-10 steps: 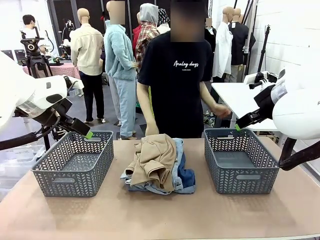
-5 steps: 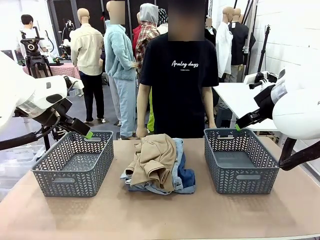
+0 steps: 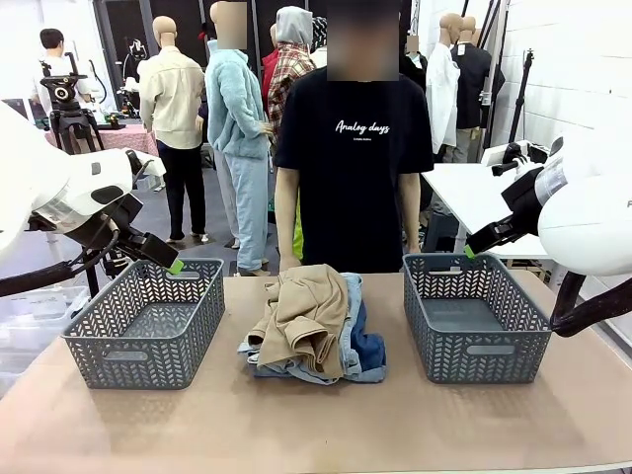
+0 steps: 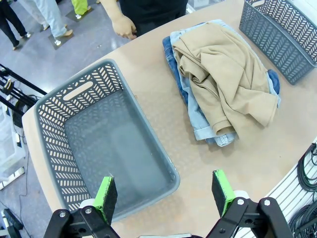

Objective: Sort the tops and bottoms.
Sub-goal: Lift clothes from the center of the table with your left hand.

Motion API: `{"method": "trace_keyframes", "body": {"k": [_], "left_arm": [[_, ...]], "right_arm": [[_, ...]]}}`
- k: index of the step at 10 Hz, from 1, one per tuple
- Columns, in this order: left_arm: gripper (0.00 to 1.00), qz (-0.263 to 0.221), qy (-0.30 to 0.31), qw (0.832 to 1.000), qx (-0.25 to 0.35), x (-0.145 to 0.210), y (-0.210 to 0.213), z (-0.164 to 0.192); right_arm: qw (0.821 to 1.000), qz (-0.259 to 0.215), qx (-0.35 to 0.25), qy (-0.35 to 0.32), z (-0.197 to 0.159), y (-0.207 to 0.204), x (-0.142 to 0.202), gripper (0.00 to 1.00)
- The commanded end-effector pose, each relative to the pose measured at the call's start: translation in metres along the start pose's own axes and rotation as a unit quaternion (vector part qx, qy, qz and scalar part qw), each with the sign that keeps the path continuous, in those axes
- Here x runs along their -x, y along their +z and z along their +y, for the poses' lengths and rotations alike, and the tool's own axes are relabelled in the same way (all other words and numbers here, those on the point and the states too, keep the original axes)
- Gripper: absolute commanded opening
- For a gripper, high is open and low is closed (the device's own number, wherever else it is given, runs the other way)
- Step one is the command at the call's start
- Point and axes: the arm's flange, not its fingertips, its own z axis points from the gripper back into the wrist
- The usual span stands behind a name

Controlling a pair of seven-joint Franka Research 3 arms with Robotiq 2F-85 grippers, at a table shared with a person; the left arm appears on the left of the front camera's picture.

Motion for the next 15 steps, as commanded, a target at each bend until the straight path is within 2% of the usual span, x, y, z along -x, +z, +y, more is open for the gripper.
{"method": "trace_keyframes", "body": {"k": [1,15], "left_arm": [[1.0,-0.002,-0.001,1.0,0.0,0.0003,0.0015,0.0021],[1.0,-0.002,-0.001,1.0,0.0,0.0003,0.0015,0.0021]], "right_arm": [[1.0,-0.001,-0.001,0.0,-0.0006,-0.0001,0.0,1.0],[1.0,-0.001,-0.001,0.0,-0.0006,-0.0001,0.0,1.0]]}}
